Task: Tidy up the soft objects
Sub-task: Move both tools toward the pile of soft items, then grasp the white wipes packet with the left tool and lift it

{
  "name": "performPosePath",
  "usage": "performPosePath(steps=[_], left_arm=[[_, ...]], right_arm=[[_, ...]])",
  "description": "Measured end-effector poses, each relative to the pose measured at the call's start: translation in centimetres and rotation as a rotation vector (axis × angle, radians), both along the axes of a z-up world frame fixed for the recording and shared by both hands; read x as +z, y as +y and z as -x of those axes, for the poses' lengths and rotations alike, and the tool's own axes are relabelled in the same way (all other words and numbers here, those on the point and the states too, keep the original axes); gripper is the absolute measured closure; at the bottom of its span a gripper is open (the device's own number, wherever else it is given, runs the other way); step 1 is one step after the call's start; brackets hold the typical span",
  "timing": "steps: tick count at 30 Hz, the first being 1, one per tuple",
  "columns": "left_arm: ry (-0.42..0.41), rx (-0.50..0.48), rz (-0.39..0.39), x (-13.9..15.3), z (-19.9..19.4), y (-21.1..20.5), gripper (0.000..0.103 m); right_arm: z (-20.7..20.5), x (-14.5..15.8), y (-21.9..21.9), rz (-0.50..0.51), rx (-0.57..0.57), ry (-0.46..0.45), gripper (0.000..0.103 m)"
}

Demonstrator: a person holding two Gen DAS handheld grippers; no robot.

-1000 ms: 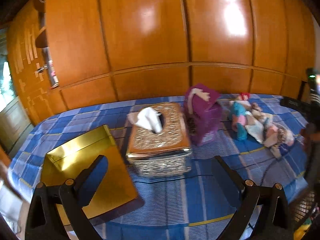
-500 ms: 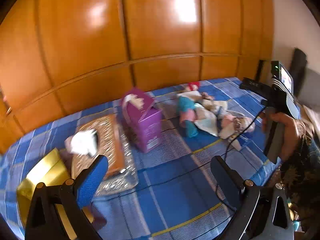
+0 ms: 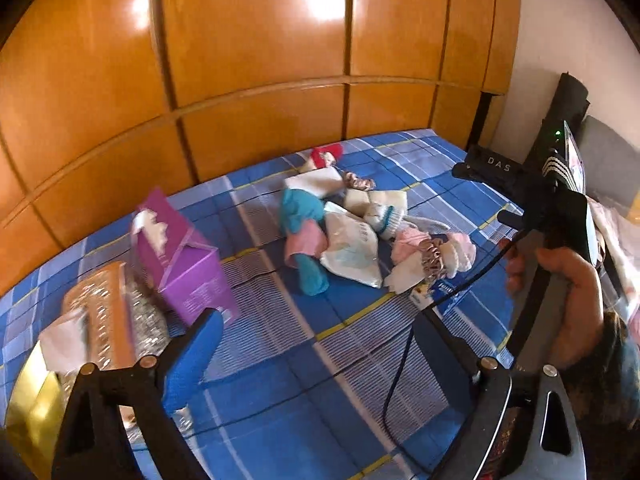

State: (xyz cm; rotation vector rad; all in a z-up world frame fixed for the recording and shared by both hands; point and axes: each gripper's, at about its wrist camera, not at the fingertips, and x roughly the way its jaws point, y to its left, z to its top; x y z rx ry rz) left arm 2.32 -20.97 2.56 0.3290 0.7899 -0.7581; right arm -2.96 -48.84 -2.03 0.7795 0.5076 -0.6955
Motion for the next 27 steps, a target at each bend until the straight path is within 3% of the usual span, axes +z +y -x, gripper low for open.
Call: performPosePath(steps=[8, 17, 24, 25, 27], left_arm=[[0.001, -0.09, -0.085, -2.9, -2.9, -7.1, 0.044], [0.008, -0.151, -0.23, -7.7, -6.8, -15.9, 0.045], [0.024, -0.132, -0.335, -11.5, -9.1, -18.8, 0.038], [0.027, -0.134, -0.345, -12.0, -9.2, -19.0, 0.046], [0.022, -0.134, -0.324, -12.0, -9.2, -18.7, 0.052]], right_arm=[[0.4, -0.4, -0.4, -0.042, -0.009, -0.017, 0.0], [-0.1, -0.9, -0.6, -0.084, 0.025, -0.025, 0.0], [-0.1, -1.5, -1.0, -0.125, 0.023, -0.04, 0.001], [-0.3, -1.5, -1.0, -0.123, 0.03, -0.034, 0.003], [-0.4, -1.6, -0.9, -0.117, 0.039, -0.026, 0.016]])
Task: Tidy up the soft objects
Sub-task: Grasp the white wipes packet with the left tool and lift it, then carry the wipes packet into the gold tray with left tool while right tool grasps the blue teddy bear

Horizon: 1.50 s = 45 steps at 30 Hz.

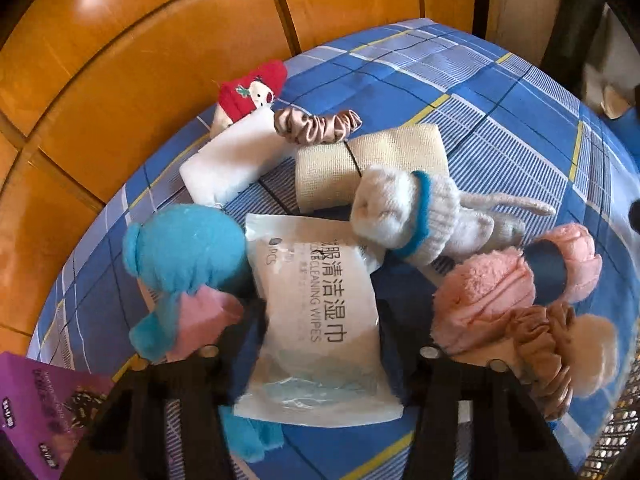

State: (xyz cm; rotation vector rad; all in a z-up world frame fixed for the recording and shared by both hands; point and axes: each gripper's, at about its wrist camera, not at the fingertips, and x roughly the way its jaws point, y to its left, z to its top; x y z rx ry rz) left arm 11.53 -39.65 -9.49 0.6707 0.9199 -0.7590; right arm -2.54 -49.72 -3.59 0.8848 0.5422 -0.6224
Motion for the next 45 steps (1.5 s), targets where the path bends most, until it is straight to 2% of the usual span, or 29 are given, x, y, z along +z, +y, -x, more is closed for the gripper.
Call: performPosePath(steps=[3, 5, 11, 13, 18, 23, 26, 30, 35, 40, 41, 42, 43, 45], left_arm=[[0.06, 0.029, 0.09, 0.9, -0.2, 2.0, 0.056], [0.059, 0.044, 0.149, 2.2, 0.3, 4.0, 0.057], [0.049, 0.085, 0.258, 6.8, 1.2, 8.7, 0.057], [0.054, 0.103, 0.303, 8.9, 0.8, 9.6, 0.057], [0.034, 0.148, 0.36, 12.9, -1.3, 11.0, 0.057], [-0.018, 0.261, 0.395, 16.4, -5.8, 13.2, 0.057], [-0.06, 0.37, 0.427, 18.3, -8.5, 16.6, 0.057], [-0.12, 0.525, 0.455, 19.7, -11.1, 23.6, 0.056], [-0.179, 0.694, 0.461, 19.3, -11.2, 33.4, 0.056], [-0.191, 0.856, 0.454, 16.7, -8.7, 43.5, 0.056], [-0.186, 0.888, 0.455, 15.8, -8.0, 44.8, 0.056], [-0.177, 0.93, 0.455, 14.7, -7.0, 47.0, 0.056], [-0.171, 0.956, 0.452, 14.1, -6.4, 48.2, 0.056], [-0.142, 1.003, 0.452, 12.0, -4.8, 50.4, 0.056]], right_arm=[[0.0, 0.0, -0.1, -0.006, 0.007, -0.006, 0.023], [0.1, 0.0, 0.0, -0.003, 0.01, -0.006, 0.027], [-1.3, -0.1, 1.0, 0.029, 0.079, 0.056, 0.03], [-2.4, -0.3, 1.8, 0.045, 0.144, 0.091, 0.031], [-5.4, -0.5, 4.8, 0.111, 0.333, 0.177, 0.035], [-9.0, -1.3, 8.4, 0.141, 0.517, 0.266, 0.035], [-11.1, -1.5, 9.8, 0.164, 0.568, 0.293, 0.035], [-14.1, -2.2, 10.6, 0.156, 0.584, 0.312, 0.035], [-17.7, -4.0, 11.1, 0.16, 0.571, 0.365, 0.035], [-19.5, -5.8, 12.0, 0.175, 0.597, 0.391, 0.035], [-19.7, -6.0, 12.2, 0.18, 0.604, 0.394, 0.037], [-19.8, -6.3, 12.5, 0.183, 0.614, 0.393, 0.05], [-19.9, -6.5, 12.7, 0.184, 0.629, 0.387, 0.058], [-20.0, -6.9, 13.3, 0.192, 0.649, 0.381, 0.064]])
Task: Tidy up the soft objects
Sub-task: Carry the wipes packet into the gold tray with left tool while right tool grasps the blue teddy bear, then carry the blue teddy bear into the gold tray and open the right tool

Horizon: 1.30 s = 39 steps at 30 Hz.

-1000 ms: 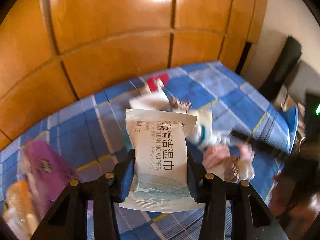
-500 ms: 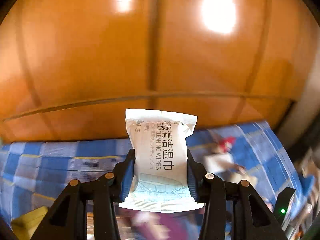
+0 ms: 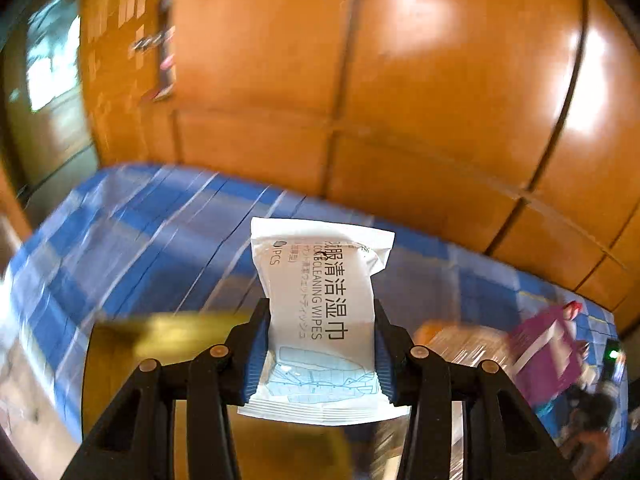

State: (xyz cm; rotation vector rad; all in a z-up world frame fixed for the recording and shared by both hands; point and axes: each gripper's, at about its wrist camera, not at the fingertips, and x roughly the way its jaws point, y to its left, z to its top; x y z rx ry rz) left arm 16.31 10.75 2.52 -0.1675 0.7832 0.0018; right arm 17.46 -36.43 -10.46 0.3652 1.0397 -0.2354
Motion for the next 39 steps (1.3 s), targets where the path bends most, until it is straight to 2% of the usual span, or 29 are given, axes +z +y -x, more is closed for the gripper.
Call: performPosePath(steps=[5, 12, 15, 19, 20, 23, 28, 34, 39], left_arm=[[0.107, 0.065, 0.046, -6.0, 5.2, 3.1, 0.056], [0.187, -0.017, 0.044, -11.4, 9.8, 1.5, 0.055], [0.185, -0.054, 0.02, -11.5, 10.8, 0.1, 0.052], [0.119, -0.072, -0.036, -10.8, 12.1, -0.6, 0.031], [0.097, -0.077, -0.047, -10.4, 12.5, -0.8, 0.029], [0.056, -0.086, -0.086, -9.4, 13.1, -0.8, 0.028], [0.019, -0.094, -0.123, -7.4, 14.3, -0.5, 0.025], [-0.016, -0.104, -0.124, -5.9, 15.4, -0.1, 0.024], [-0.019, -0.107, -0.131, -5.5, 15.7, 0.2, 0.023]], right_arm=[[0.0, -0.5, 1.2, 0.058, 0.034, -0.009, 0.065], [0.3, -0.8, 1.1, 0.083, 0.061, -0.009, 0.065], [0.4, -0.9, 1.2, 0.093, 0.065, -0.003, 0.065], [0.4, -0.7, 1.2, 0.092, 0.064, 0.019, 0.068], [0.5, -0.6, 1.2, 0.096, 0.069, 0.027, 0.069], [-0.1, 0.1, 1.4, 0.112, 0.078, 0.059, 0.075], [-1.2, 2.4, 1.1, 0.199, 0.078, 0.089, 0.077], [-3.6, 6.9, 1.8, 0.286, 0.116, 0.065, 0.077], [-6.2, 11.1, 5.0, 0.342, 0.206, 0.016, 0.077]])
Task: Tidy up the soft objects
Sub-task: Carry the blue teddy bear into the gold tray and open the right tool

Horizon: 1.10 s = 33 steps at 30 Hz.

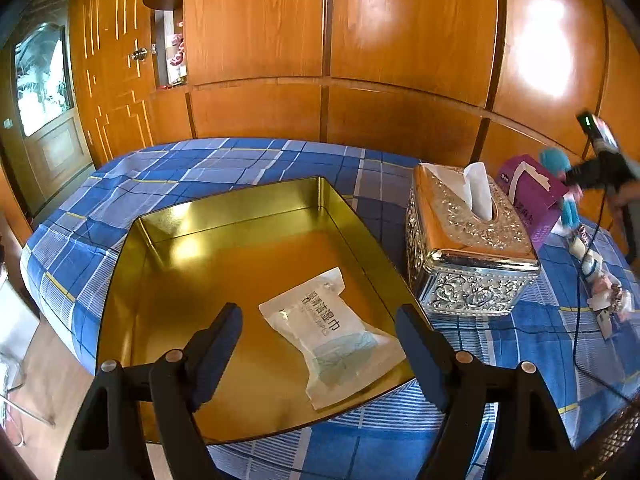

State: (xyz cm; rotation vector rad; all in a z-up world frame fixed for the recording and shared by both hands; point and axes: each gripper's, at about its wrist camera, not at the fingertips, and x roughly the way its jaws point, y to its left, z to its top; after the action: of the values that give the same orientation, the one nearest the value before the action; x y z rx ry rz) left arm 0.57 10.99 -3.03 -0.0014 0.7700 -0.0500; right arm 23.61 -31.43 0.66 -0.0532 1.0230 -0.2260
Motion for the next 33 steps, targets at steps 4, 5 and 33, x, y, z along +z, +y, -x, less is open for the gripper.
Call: performPosePath(steps=[4, 5, 33], left_arm=[[0.004, -0.008, 0.006, -0.1, 0.2, 0.2, 0.023], [0.004, -0.009, 0.005, -0.1, 0.2, 0.2, 0.023], [-0.036, 0.184, 0.05, 0.8, 1.6, 7.0, 0.018]], right_arm=[[-1.8, 3.1, 4.2, 0.016, 0.112, -0.045, 0.077], [-2.2, 4.2, 6.1, 0.022, 0.167, -0.063, 0.077], [2.8, -4.8, 40.6, -0.154, 0.761, 0.116, 0.067]])
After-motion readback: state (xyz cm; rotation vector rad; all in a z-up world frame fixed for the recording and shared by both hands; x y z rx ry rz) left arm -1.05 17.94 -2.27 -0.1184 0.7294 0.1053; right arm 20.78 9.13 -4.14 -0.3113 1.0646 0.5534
